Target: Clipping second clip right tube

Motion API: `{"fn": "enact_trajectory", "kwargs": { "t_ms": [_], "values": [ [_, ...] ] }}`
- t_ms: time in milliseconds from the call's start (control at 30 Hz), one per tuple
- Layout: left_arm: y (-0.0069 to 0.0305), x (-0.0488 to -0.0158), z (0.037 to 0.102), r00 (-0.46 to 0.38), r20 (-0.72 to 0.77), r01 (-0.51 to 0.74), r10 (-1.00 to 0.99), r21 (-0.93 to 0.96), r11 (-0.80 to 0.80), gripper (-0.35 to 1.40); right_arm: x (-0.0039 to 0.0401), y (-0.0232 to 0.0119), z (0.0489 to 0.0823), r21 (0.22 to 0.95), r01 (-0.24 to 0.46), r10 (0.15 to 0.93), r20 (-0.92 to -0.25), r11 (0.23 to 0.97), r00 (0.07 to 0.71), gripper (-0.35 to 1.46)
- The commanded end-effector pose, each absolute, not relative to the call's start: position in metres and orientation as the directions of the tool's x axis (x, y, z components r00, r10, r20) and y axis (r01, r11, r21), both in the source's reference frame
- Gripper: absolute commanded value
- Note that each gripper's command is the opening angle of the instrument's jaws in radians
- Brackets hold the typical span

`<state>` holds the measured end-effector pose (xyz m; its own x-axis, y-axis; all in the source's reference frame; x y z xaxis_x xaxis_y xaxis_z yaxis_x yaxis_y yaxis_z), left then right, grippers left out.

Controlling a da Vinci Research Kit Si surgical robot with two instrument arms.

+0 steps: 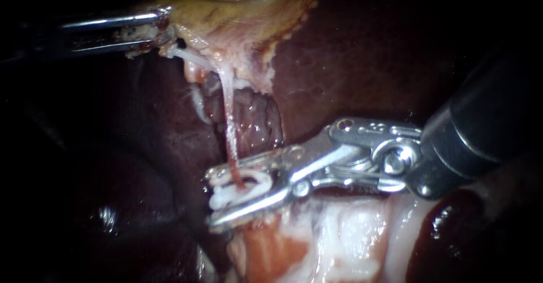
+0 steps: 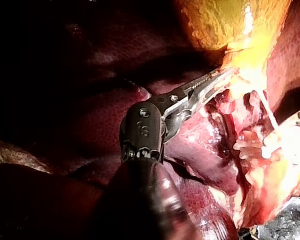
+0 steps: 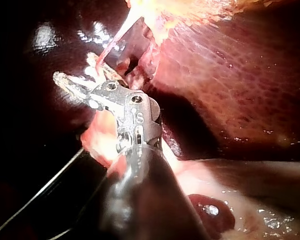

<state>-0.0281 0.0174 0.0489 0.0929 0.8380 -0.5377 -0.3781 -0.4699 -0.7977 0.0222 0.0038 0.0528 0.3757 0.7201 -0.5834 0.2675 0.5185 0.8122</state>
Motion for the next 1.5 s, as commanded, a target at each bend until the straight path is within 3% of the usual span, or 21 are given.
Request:
{"fn": "enact_trajectory", "kwargs": {
  "t_ms": [33, 900, 1333, 1500],
  "values": [
    [0.0174, -0.0281, 0.0489, 0.092, -0.537, -0.376, 0.838, -0.798, -0.470, -0.35, 0.0222, 0.0037, 0.0527, 0.811, 0.263, 0.720, -0.584, 0.522, 0.374, 0.47],
    [0.0173, -0.0283, 0.0490, 0.092, -0.538, -0.375, 0.838, -0.798, -0.471, -0.35, 0.0210, 0.0043, 0.0527, 0.813, 0.265, 0.722, -0.583, 0.519, 0.374, 0.16],
    [0.0173, -0.0283, 0.0490, 0.092, -0.538, -0.375, 0.838, -0.798, -0.471, -0.35, 0.0203, 0.0052, 0.0523, 0.816, 0.252, 0.730, -0.579, 0.521, 0.363, -0.35],
    [0.0173, -0.0283, 0.0490, 0.092, -0.538, -0.375, 0.838, -0.798, -0.472, -0.35, 0.0197, 0.0054, 0.0524, 0.826, 0.233, 0.727, -0.563, 0.513, 0.394, -0.35]
  ]
}}
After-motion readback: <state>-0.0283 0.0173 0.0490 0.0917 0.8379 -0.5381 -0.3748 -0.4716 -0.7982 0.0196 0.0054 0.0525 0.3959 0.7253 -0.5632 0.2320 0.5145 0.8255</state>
